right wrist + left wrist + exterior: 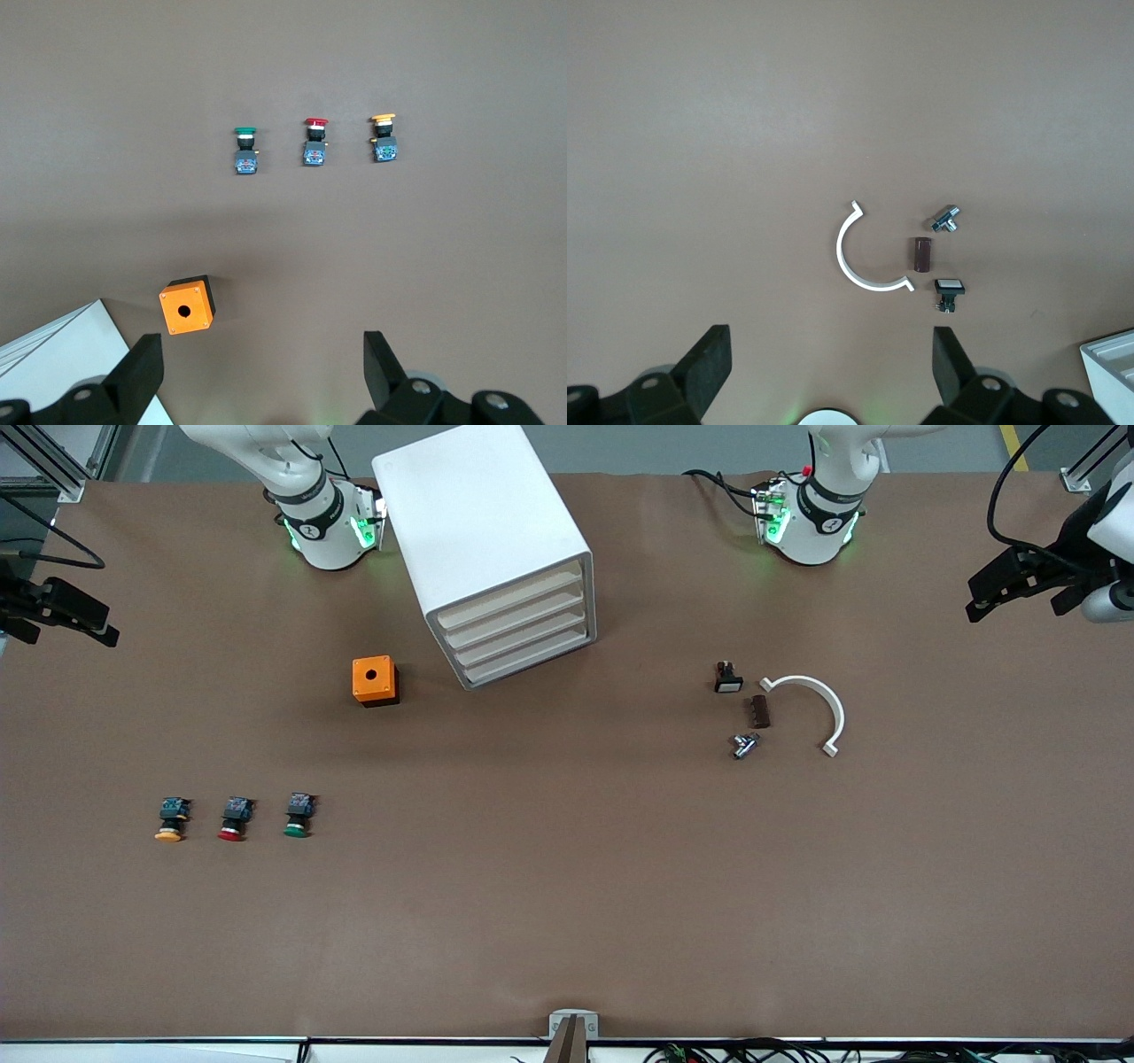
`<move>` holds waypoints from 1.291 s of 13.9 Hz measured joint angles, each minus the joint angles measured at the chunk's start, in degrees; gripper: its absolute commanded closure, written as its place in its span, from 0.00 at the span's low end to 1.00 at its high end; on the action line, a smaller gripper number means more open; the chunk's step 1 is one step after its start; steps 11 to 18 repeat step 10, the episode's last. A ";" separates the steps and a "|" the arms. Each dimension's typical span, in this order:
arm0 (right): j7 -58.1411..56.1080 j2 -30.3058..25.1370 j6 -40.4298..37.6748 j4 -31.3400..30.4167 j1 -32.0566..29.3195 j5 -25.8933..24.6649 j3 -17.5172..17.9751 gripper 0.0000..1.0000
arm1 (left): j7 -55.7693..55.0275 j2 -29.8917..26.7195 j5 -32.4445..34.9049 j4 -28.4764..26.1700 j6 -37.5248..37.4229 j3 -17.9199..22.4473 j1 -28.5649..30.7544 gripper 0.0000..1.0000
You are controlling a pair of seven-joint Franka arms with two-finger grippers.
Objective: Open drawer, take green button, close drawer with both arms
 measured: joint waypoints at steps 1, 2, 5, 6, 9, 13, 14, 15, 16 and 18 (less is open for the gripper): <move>0.00 -0.08 -0.05 0.00 0.00 0.00 0.01 0.00 | 0.00 0.17 0.00 0.09 0.00 -0.09 -0.01 0.00; 0.00 -0.15 -0.08 0.00 0.00 0.01 0.01 0.00 | 0.00 0.29 0.00 0.15 0.00 -0.13 -0.01 0.00; -0.01 -0.30 -0.24 0.00 0.00 0.02 0.05 0.00 | 0.70 0.48 0.00 0.22 -0.02 -0.14 -0.01 0.00; -0.02 -0.30 -0.33 0.00 0.01 0.02 0.16 0.00 | 1.72 0.50 0.00 0.22 -0.08 -0.14 0.00 0.00; -0.06 -0.30 -0.42 0.00 0.54 0.04 0.61 0.00 | 2.63 0.62 0.00 0.22 -0.71 -0.14 0.01 0.00; -0.06 -0.30 -0.40 0.00 0.91 0.04 0.70 0.00 | 2.72 0.73 0.00 0.22 -0.75 -0.16 0.01 0.00; -0.06 -0.30 -0.40 0.00 0.91 0.04 0.70 0.00 | 2.72 0.73 0.00 0.22 -0.75 -0.16 0.01 0.00; -0.06 -0.30 -0.40 0.00 0.91 0.04 0.70 0.00 | 2.72 0.73 0.00 0.22 -0.75 -0.16 0.01 0.00; -0.06 -0.30 -0.40 0.00 0.91 0.04 0.70 0.00 | 2.72 0.73 0.00 0.22 -0.75 -0.16 0.01 0.00; -0.06 -0.30 -0.40 0.00 0.91 0.04 0.70 0.00 | 2.72 0.73 0.00 0.22 -0.75 -0.16 0.01 0.00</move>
